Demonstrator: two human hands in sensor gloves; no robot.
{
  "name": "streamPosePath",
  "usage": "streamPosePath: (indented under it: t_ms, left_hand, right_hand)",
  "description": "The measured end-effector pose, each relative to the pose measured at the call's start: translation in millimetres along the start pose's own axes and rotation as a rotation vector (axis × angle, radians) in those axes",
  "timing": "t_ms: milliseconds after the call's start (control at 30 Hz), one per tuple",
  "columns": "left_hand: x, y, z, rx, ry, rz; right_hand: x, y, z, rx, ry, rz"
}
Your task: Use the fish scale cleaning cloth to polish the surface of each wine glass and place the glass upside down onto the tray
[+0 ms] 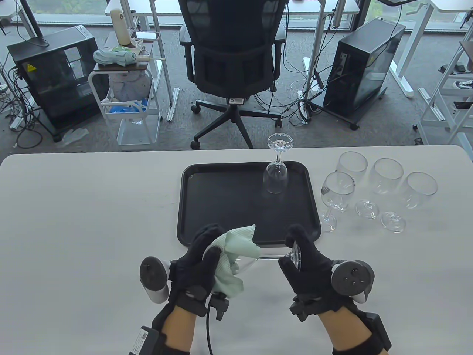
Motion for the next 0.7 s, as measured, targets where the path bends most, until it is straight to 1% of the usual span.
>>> streamPosePath:
  t_ms: [33,67,100,133,167,200,233,267,300,333,367,400,467,500,533,567,600,633,667,700]
  left_hand:
    - [0,1,-1,0.021,-0.003,-0.016]
    - [0,2,0,0.062,0.013,-0.029]
    - [0,3,1,0.067,0.027,-0.032]
    - [0,3,2,0.064,0.026,-0.031]
    - [0,2,3,0.057,0.016,-0.03]
    - [1,1,3,0.047,0.01,-0.028]
    - [1,0,4,0.029,0.013,-0.02]
    - [1,-1,5,0.018,0.016,-0.005]
    - [1,-4,5,-0.008,0.01,0.019]
    - [2,-5,5,-0.04,-0.004,0.032]
    - [2,-6,4,-0.063,-0.016,0.039]
    - [2,-6,3,-0.062,-0.014,0.04]
    - [1,-3,2,-0.044,-0.007,0.022]
    - [1,-2,1,-0.043,-0.008,0.013]
    - [1,0,0,-0.01,-0.008,-0.015]
    - [0,2,0,0.026,0.002,-0.033]
    - [0,3,1,0.048,0.022,-0.042]
    - [0,2,2,0.043,0.024,-0.032]
    - [1,1,2,0.037,0.018,-0.026]
    - [1,-1,3,0.024,0.012,-0.016]
  right_hand:
    - [0,-5,1,0.071,0.022,0.081]
    - [2,-11,2,0.183,0.056,0.178]
    - [3,-13,4,0.23,0.079,0.215]
    - [3,-13,5,0.234,0.095,0.214]
    - [2,-8,4,0.168,0.098,0.166]
    - [2,-4,3,0.087,0.077,0.112]
    - [2,3,0,-0.024,0.058,0.041]
    - [1,8,0,-0.078,0.056,-0.014]
    - [1,15,-3,-0.162,0.021,-0.123]
    - [1,19,-6,-0.211,-0.022,-0.2]
    - [2,22,-8,-0.257,-0.06,-0.248]
    - [1,21,-8,-0.256,-0.06,-0.226]
    - [-1,14,-4,-0.108,-0.043,-0.123]
    - [0,9,-3,-0.038,-0.021,-0.05]
    - [1,2,-2,0.045,0.0,0.05]
    - [1,-4,0,0.159,0.032,0.139]
    - [3,-8,2,0.232,0.062,0.195]
    - [4,-9,3,0.227,0.081,0.201]
    - [4,-7,3,0.186,0.091,0.175]
    - [2,0,1,0.048,0.065,0.077]
Point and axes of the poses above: the tracker on the back of each hand, its own y axis roughly to the little-finger side, its own x axis roughly from the fingertips to the wrist, z = x × y, the point moved 3 cm from there along -x, roughly from the wrist to the fingertips, and after that the axes turned 2 degrees about -z, right-handed, at the moved point
